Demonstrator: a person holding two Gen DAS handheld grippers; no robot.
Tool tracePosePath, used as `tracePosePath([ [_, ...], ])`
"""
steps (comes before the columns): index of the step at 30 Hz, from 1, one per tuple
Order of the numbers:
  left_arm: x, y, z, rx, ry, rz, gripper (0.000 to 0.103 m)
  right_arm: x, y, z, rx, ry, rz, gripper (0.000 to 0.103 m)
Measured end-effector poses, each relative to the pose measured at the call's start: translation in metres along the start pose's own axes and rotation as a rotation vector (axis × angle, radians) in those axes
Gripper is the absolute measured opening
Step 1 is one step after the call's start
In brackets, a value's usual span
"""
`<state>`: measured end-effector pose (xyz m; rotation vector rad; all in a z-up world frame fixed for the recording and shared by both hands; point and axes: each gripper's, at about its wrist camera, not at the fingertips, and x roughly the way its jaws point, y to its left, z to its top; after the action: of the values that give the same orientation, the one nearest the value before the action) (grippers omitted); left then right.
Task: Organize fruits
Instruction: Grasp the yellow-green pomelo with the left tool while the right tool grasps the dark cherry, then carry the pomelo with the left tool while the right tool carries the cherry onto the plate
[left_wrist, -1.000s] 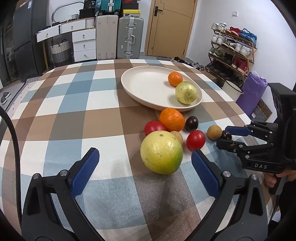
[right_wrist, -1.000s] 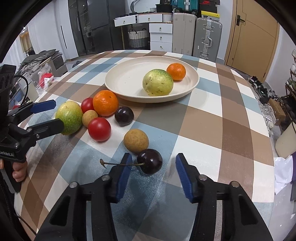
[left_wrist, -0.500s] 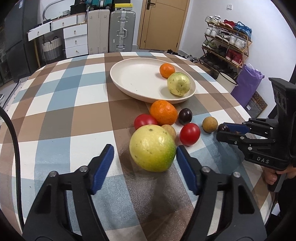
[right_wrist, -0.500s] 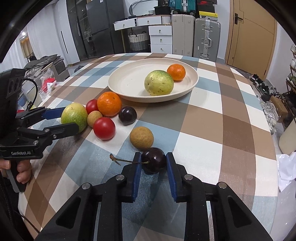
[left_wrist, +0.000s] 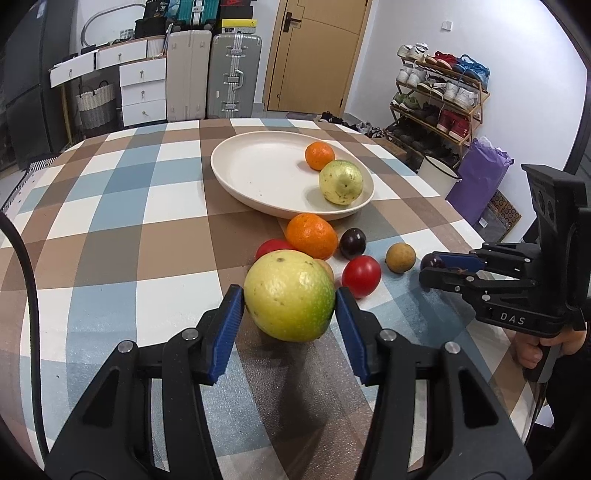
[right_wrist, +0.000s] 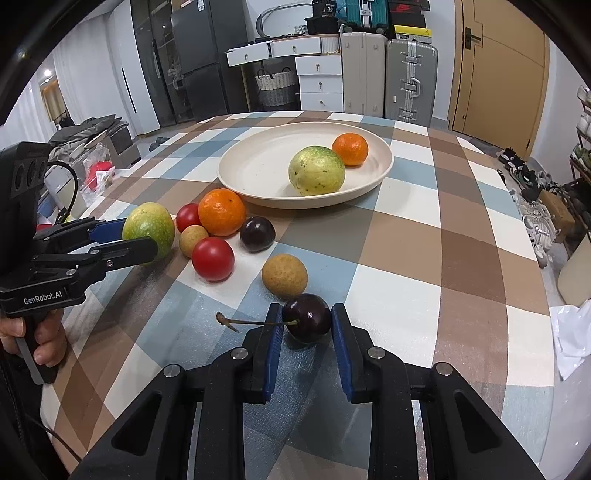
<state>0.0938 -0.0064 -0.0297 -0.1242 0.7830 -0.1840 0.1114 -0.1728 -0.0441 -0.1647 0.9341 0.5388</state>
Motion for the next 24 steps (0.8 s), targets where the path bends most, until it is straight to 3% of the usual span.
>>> tracePosePath([
  [10,-0.014,0.000,0.002,-0.011,-0.056,-0.005,0.048,-0.016,-0.002,0.003,0.007,-0.044,0.002,0.027],
  [24,-0.031,-0.001,0.028,-0.026,-0.136,0.024,0.048,-0.043,-0.003,0.027,0.004,-0.136,0.009,0.027],
])
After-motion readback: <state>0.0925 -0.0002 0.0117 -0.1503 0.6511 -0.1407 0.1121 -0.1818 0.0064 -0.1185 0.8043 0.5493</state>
